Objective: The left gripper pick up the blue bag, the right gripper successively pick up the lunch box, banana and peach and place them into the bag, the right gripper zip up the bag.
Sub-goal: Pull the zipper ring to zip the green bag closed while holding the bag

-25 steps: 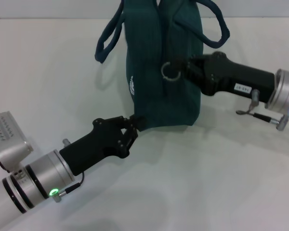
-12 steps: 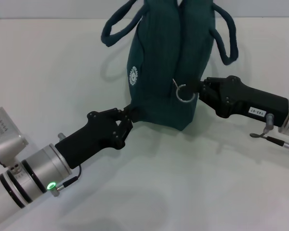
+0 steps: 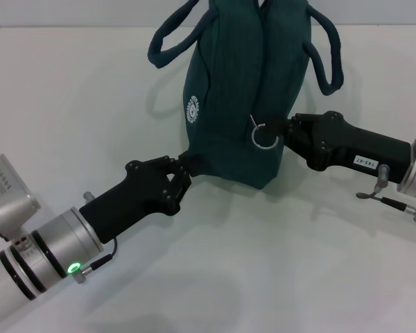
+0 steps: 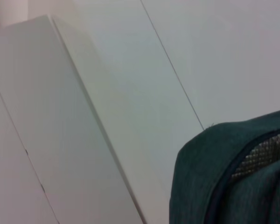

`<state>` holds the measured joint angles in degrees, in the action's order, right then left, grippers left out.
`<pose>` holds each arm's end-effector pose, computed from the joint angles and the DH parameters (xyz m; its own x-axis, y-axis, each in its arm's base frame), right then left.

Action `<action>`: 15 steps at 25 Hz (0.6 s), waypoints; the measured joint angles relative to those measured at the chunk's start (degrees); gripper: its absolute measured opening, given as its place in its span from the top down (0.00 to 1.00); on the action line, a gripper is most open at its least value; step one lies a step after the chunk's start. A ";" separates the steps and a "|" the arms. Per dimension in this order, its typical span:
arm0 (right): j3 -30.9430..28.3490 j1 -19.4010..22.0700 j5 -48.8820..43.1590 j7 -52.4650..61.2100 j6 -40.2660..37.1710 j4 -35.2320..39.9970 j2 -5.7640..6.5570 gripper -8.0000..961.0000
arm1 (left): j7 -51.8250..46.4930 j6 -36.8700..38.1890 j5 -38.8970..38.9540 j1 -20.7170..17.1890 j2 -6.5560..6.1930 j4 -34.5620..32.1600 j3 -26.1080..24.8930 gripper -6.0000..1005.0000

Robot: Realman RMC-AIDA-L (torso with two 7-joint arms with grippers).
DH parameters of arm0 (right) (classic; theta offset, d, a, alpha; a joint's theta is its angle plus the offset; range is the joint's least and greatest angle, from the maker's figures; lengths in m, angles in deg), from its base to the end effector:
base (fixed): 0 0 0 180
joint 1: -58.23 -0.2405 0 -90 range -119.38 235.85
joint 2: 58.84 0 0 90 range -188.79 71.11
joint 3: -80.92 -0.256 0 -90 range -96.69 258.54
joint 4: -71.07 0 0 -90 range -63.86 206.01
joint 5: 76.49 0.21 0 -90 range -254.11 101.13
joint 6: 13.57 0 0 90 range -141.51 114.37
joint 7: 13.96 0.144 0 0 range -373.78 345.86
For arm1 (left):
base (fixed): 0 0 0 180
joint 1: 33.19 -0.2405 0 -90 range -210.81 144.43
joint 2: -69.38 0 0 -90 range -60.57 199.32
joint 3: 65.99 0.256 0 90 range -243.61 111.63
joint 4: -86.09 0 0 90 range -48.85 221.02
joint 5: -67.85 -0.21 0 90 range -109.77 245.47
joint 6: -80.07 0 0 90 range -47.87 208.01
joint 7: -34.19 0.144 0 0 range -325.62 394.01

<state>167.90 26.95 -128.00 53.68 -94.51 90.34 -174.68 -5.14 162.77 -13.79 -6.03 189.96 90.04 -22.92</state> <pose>0.2190 0.3272 -0.0465 0.5515 -0.3271 -0.7674 -0.5027 -0.8644 0.0072 -0.2809 0.2640 -0.0863 0.5426 0.2574 0.7996 0.6570 -0.7231 -0.2131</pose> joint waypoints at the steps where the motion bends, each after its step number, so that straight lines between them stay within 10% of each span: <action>1: 0.09 -0.05 -0.01 0.01 0.18 -0.02 0.00 0.96 | -0.04 0.01 0.00 0.00 -0.01 0.00 0.00 0.94; 15: 1.37 -0.42 -2.20 0.20 1.56 -0.11 0.18 0.85 | -0.65 0.09 0.01 0.00 0.00 -0.16 -0.09 0.94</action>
<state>169.26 26.53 -130.20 53.88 -92.94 90.23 -174.50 -5.79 162.86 -13.78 -6.04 189.96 89.88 -23.01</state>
